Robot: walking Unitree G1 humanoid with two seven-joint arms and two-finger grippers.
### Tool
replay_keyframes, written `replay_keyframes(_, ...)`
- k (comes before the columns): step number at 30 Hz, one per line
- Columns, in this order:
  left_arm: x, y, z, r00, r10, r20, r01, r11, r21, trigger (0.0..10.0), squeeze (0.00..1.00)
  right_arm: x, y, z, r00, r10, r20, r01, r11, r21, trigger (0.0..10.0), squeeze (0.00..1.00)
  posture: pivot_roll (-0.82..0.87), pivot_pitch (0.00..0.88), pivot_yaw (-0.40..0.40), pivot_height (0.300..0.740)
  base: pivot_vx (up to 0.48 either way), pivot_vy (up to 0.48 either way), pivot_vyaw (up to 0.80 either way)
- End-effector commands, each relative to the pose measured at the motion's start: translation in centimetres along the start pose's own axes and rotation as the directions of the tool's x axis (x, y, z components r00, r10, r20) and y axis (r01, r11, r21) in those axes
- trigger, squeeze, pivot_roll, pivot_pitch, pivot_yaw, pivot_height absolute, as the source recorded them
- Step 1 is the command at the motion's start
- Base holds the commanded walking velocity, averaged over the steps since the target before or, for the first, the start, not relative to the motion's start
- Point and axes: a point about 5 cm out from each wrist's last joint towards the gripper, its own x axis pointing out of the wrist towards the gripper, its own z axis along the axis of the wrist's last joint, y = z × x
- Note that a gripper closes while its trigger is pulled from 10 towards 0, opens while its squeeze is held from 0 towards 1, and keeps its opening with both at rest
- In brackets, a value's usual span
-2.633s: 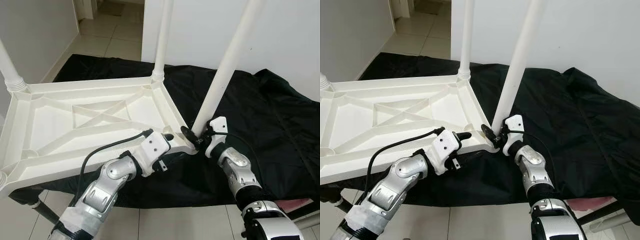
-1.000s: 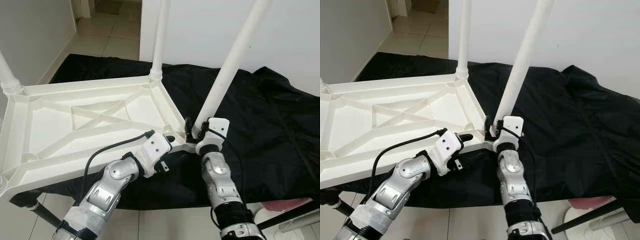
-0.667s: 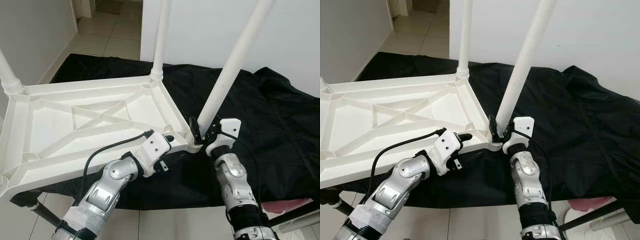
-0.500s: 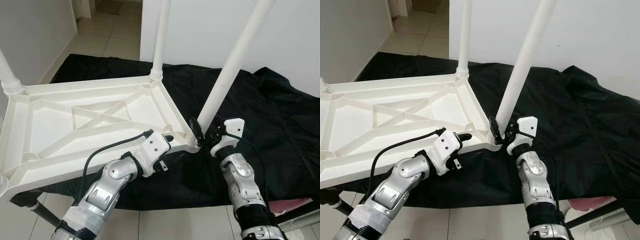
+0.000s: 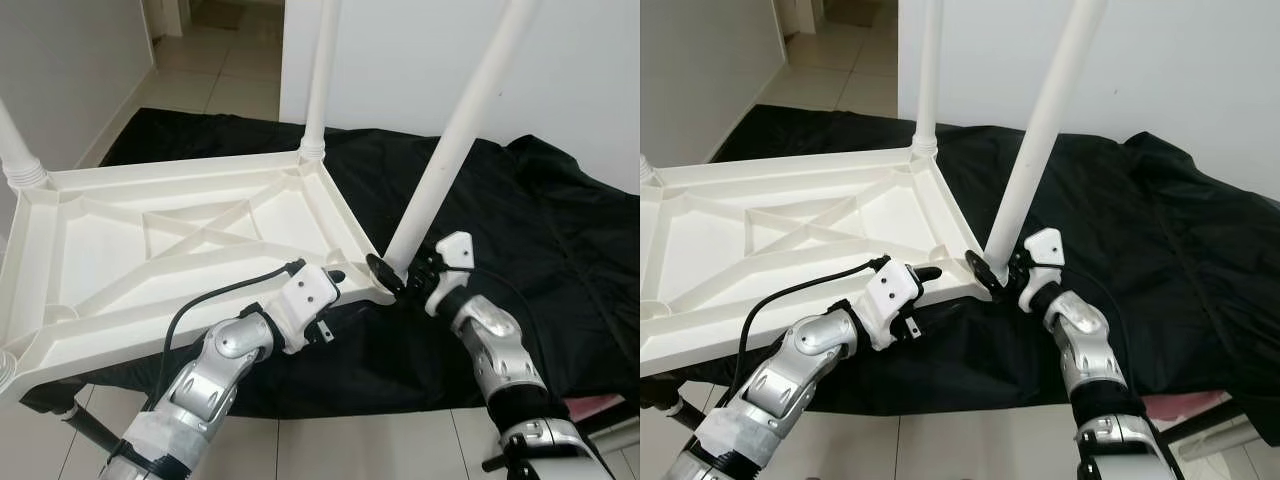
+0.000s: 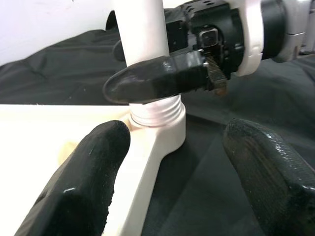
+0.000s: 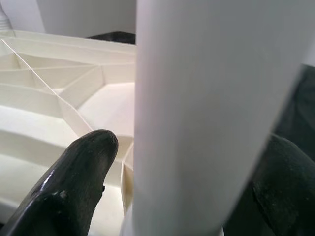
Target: Building children table
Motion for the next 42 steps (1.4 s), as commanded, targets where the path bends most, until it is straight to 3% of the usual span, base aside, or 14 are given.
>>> replay_keyframes(1, 0.2, -0.2, 0.0, 0.999, -0.037, -0.003, 0.037, 0.999, 0.017, 10.0, 0.00, 0.1, 0.1, -0.5, 0.999, 0.034, -0.035, -0.035, 0.999, -0.020, 10.0, 0.00, 0.01, 0.000, -0.085, 0.740, 0.000, 0.000, 0.00)
replay_keyframes(3, 0.2, -0.2, 0.0, 0.999, -0.038, -0.003, 0.038, 0.999, 0.018, 10.0, 0.00, 0.3, 0.2, -0.6, 0.998, 0.046, -0.045, -0.047, 0.999, -0.026, 10.0, 0.00, 0.01, 0.000, -0.085, 0.740, 0.000, 0.000, 0.00)
replay_keyframes(4, 0.3, -0.1, 0.0, 0.999, -0.038, -0.002, 0.038, 0.999, 0.019, 10.0, 0.00, 0.4, 0.2, -0.7, 0.997, 0.061, -0.053, -0.063, 0.998, -0.031, 1.7, 0.00, 0.01, 0.000, -0.088, 0.740, 0.000, 0.000, 0.00)
replay_keyframes(5, 0.3, -0.1, 0.0, 0.999, -0.038, -0.001, 0.038, 0.999, 0.020, 10.0, 0.00, 0.5, 0.1, -0.7, 0.996, 0.070, -0.058, -0.072, 0.997, -0.033, 1.7, 0.00, 0.01, 0.000, -0.089, 0.740, 0.000, 0.000, 0.00)
replay_keyframes(6, 0.3, -0.1, 0.0, 0.999, -0.037, -0.001, 0.037, 0.999, 0.020, 10.0, 0.00, 0.5, 0.0, -0.8, 0.996, 0.071, -0.062, -0.073, 0.997, -0.028, 0.0, 0.00, 0.01, 0.000, -0.090, 0.740, 0.000, 0.000, 0.00)
replay_keyframes(19, 0.3, -0.1, 0.0, 0.999, -0.036, 0.001, 0.036, 0.999, 0.021, 10.0, 0.00, 0.1, -0.4, -1.3, 0.995, 0.079, -0.068, -0.079, 0.997, 0.001, 0.0, 0.00, 0.01, 0.000, -0.092, 0.740, 0.000, 0.000, 0.00)
replay_keyframes(20, 0.3, -0.2, 0.0, 0.999, -0.039, 0.001, 0.039, 0.999, 0.021, 10.0, 0.00, 0.1, -0.4, -1.3, 0.995, 0.074, -0.067, -0.074, 0.997, 0.008, 10.0, 0.00, 0.01, 0.000, -0.091, 0.740, 0.000, 0.000, 0.00)
replay_keyframes(24, 0.4, -0.2, 0.0, 0.999, -0.044, 0.002, 0.044, 0.999, 0.020, 10.0, 0.00, 0.1, -0.2, -1.5, 0.997, 0.055, -0.053, -0.053, 0.998, 0.037, 10.0, 0.00, 0.00, 0.000, -0.091, 0.740, 0.000, 0.000, 0.00)
replay_keyframes(30, 0.3, -0.5, -0.1, 0.999, -0.049, -0.001, 0.049, 0.999, 0.016, 10.0, 0.00, -0.1, -0.1, -1.7, 0.992, -0.118, -0.052, 0.120, 0.992, 0.038, 10.0, 0.00, 0.00, 0.000, -0.092, 0.740, 0.000, 0.000, 0.00)
replay_keyframes(33, 0.3, -0.6, -0.1, 0.999, -0.050, -0.001, 0.050, 0.999, 0.015, 10.0, 0.00, -0.1, 0.1, -1.7, 0.988, -0.146, -0.047, 0.148, 0.988, 0.041, 10.0, 0.00, 0.00, 0.000, -0.092, 0.740, 0.000, 0.000, 0.00)
replay_keyframes(37, 0.2, -0.7, -0.2, 0.999, -0.055, -0.001, 0.055, 0.998, 0.010, 10.0, 0.00, -0.2, 0.9, -1.7, 0.956, -0.289, -0.043, 0.290, 0.956, 0.041, 10.0, 0.00, 0.00, 0.000, -0.090, 0.740, 0.000, 0.000, 0.00)
replay_keyframes(42, 0.1, -0.7, -0.2, 0.998, -0.055, -0.004, 0.055, 0.998, 0.010, 10.0, 0.00, -0.1, 1.4, -1.9, 0.919, -0.389, -0.056, 0.393, 0.916, 0.081, 10.0, 0.00, 0.00, 0.000, -0.090, 0.740, 0.000, 0.000, 0.00)
